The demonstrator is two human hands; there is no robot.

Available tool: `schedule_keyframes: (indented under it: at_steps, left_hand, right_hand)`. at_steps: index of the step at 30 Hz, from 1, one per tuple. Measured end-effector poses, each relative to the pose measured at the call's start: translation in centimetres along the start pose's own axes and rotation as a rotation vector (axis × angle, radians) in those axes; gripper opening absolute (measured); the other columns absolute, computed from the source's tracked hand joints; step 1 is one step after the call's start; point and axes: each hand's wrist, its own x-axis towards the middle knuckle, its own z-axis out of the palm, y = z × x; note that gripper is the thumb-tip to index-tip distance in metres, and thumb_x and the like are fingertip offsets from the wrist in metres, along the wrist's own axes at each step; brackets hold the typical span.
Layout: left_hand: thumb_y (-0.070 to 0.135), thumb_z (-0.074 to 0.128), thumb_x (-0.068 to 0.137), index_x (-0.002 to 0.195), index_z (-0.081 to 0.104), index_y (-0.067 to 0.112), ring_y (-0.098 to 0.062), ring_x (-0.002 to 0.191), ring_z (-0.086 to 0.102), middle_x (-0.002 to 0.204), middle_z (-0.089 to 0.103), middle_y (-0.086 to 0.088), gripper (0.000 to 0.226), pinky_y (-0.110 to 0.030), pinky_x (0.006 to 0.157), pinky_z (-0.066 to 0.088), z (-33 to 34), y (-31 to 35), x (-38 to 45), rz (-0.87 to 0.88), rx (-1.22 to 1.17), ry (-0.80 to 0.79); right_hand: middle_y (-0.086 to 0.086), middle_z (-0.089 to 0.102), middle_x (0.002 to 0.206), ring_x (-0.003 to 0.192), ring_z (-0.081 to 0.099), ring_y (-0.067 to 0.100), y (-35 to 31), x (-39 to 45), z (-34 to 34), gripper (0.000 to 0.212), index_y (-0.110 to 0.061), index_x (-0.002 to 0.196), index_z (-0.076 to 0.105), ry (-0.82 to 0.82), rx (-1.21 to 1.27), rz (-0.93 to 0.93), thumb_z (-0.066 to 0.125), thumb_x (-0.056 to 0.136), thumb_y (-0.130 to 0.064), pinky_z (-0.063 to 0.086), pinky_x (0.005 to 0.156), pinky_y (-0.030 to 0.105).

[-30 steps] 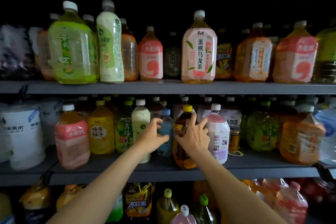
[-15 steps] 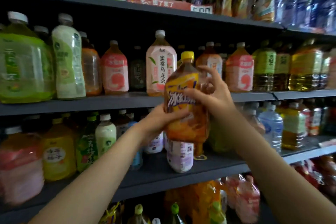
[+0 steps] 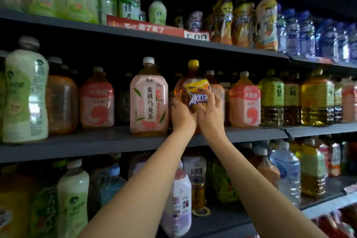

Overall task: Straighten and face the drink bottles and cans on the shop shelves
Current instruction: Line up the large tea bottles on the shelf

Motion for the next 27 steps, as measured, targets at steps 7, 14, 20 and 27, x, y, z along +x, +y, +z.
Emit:
schedule_keyframes:
  at_steps: [7,14,20,27]
  left_hand:
    - [0.003,0.039,0.096,0.145,-0.012,0.000,-0.035,0.143,0.012,0.155,-0.004,-0.022,0.071,-0.040,0.115,0.020,-1.0,-2.3,-1.8,0.244,0.695,-0.071]
    - [0.004,0.041,0.095,0.146,-0.018,0.007,-0.033,0.138,0.025,0.157,-0.004,-0.013,0.077,-0.040,0.109,0.028,-0.7,-0.9,0.6,-0.066,0.581,-0.313]
    - [0.015,0.038,0.098,0.147,-0.013,0.005,-0.032,0.142,0.017,0.155,0.006,-0.019,0.071,-0.037,0.112,0.018,0.0,-0.4,2.1,-0.219,0.592,-0.311]
    - [0.010,0.041,0.096,0.141,0.032,0.003,-0.031,0.123,0.045,0.138,0.043,-0.018,0.046,-0.035,0.101,0.040,-0.8,0.6,0.1,-0.181,0.326,-0.237]
  right_hand:
    - [0.011,0.032,0.146,0.121,0.047,0.034,1.6,-0.2,1.4,0.047,-0.023,0.140,0.039,-0.176,-0.283,0.033,0.040,0.096,-0.007,0.044,0.085,0.039]
    - [-0.007,0.036,0.147,0.119,0.052,0.025,1.5,-1.1,1.5,0.045,-0.028,0.137,0.044,-0.393,-0.472,-0.028,0.045,0.095,-0.013,0.048,0.085,0.042]
    - [0.003,0.046,0.142,0.116,0.055,0.029,1.4,-0.4,1.7,0.053,-0.026,0.146,0.028,-0.462,-0.538,0.104,0.039,0.096,-0.016,0.043,0.084,0.038]
    - [0.015,0.057,0.125,0.113,0.055,0.033,0.1,-0.4,1.3,0.038,-0.009,0.134,0.043,-0.507,-0.507,0.199,0.039,0.096,-0.012,0.044,0.086,0.042]
